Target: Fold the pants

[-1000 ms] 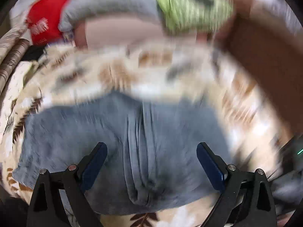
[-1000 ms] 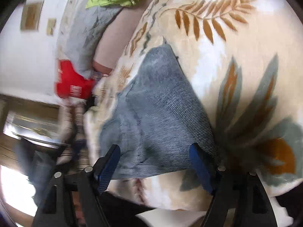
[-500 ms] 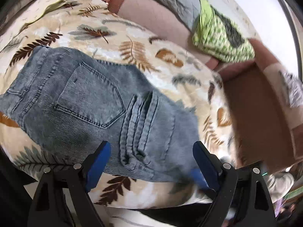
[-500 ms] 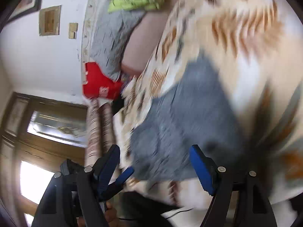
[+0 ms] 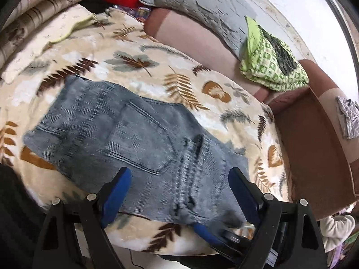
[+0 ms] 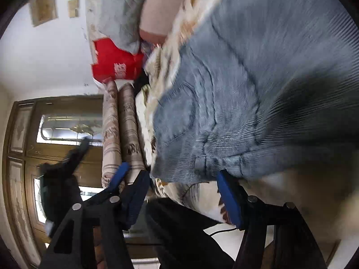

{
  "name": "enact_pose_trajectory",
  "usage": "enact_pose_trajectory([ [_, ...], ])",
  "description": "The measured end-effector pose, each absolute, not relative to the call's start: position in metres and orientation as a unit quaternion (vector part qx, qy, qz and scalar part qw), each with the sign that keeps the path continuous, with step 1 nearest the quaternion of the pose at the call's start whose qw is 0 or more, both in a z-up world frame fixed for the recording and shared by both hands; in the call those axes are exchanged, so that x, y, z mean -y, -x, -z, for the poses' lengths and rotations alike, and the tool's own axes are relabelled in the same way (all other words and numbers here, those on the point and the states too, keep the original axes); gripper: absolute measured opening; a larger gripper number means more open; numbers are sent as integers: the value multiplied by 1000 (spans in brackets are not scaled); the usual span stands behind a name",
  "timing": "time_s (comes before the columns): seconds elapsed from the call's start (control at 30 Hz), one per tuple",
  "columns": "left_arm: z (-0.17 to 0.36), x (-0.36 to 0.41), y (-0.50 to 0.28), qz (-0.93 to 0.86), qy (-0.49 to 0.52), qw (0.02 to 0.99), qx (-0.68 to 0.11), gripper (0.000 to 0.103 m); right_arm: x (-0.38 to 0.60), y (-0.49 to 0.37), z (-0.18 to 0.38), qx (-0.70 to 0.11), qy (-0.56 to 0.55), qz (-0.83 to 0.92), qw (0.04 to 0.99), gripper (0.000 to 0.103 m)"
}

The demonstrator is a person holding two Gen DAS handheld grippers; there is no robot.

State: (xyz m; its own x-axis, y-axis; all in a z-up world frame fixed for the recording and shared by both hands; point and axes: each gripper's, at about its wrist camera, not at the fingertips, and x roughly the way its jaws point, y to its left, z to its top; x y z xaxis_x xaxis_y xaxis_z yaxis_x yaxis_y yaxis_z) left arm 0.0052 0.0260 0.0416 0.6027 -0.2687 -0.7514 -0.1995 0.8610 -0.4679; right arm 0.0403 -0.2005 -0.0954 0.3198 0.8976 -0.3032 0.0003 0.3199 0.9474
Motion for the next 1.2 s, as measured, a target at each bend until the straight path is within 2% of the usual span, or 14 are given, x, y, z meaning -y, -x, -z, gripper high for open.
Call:
enact_pose_trajectory([
  [0.1,-29,-1,-14,40,253,848,-464,89,244,-23,79,-433,-486,-315,691,75],
  [0.33,24,39,-28,76,289,778,-552,86,317,-12,71,-363,-511,-249,738,76],
  [0.53,28,48,-27,78,304,762,-566,74,330,-12,81,-361,-531,-255,723,76],
  [0.73,42,49,-37,50,301,760,-573,73,336,-11,84,-358,-534,-263,719,76],
  [0.8,44,46,-38,40,294,765,-571,54,337,-11,86,-361,-533,-259,720,76],
  [0.83,44,44,-38,33,291,766,-572,30,335,-11,87,-362,-534,-259,719,76],
  [0.87,44,40,-39,29,285,767,-574,14,336,-11,89,-363,-535,-258,718,76],
  [0.97,42,32,-36,37,291,767,-570,8,335,-11,87,-365,-527,-250,726,76],
  [1.2,6,26,-7,46,259,813,-520,7,329,-6,62,-359,-488,-234,760,76],
])
